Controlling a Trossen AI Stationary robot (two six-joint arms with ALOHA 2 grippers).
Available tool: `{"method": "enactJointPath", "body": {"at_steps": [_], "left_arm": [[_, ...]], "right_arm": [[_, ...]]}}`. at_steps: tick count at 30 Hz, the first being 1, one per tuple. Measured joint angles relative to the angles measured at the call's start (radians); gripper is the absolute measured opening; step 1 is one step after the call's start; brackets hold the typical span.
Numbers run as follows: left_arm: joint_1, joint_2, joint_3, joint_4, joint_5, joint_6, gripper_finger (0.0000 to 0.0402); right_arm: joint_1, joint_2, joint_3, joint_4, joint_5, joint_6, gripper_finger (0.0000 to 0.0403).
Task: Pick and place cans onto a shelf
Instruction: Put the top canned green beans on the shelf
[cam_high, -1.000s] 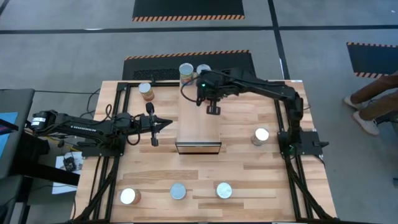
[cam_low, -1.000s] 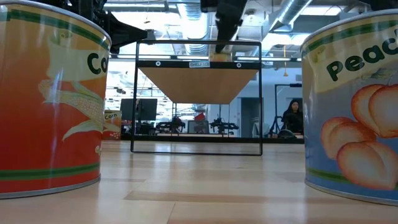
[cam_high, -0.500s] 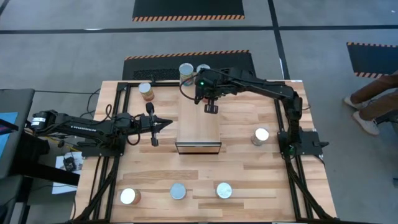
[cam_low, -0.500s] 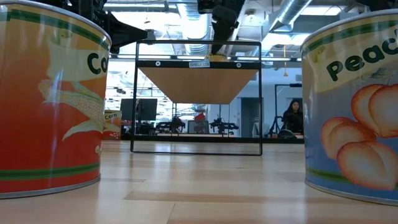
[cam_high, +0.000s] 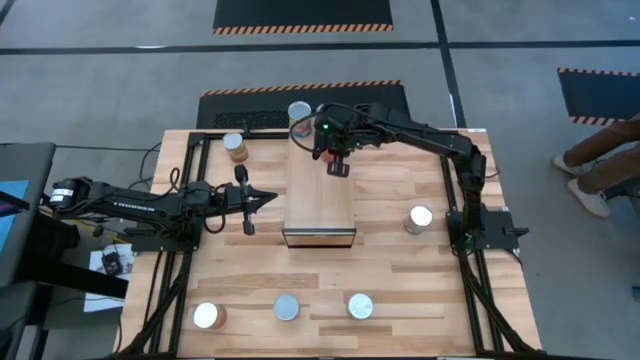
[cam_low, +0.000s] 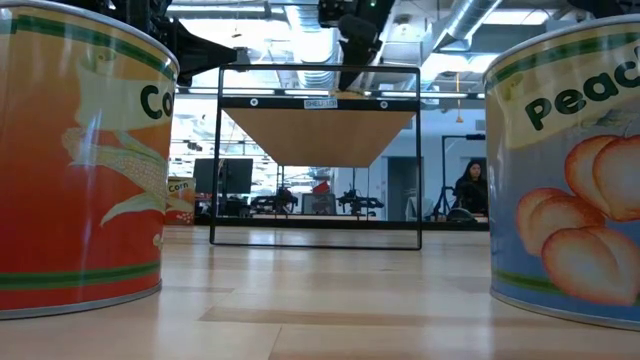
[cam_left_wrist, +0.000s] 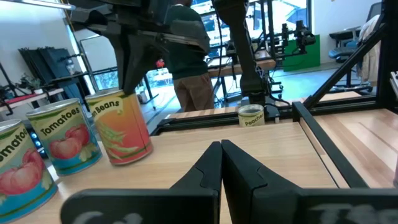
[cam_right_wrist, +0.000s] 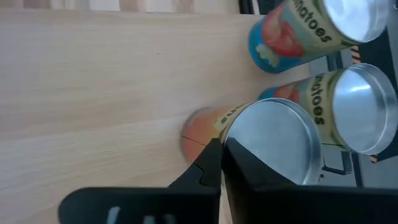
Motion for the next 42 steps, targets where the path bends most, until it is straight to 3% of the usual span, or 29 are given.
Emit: {"method": "enactJointPath", "body": {"at_steps": [15, 26, 42], "left_arm": [[0.000, 0.000, 0.000, 0.000, 0.000, 0.000, 0.0000], [0.000, 0.000, 0.000, -0.004, 0.000, 0.000, 0.0000], [0.000, 0.000, 0.000, -0.004, 0.000, 0.001, 0.0000]], "right_arm": [[-0.013, -0.007, 0.000, 0.058, 0.006, -0.042, 0.0057], [0.021, -0.031, -0.004, -0.147, 0.004, -0.033, 0.0008], [-0.039, -0.031, -0.111, -0.061, 0.033, -0.014, 0.0015]]}}
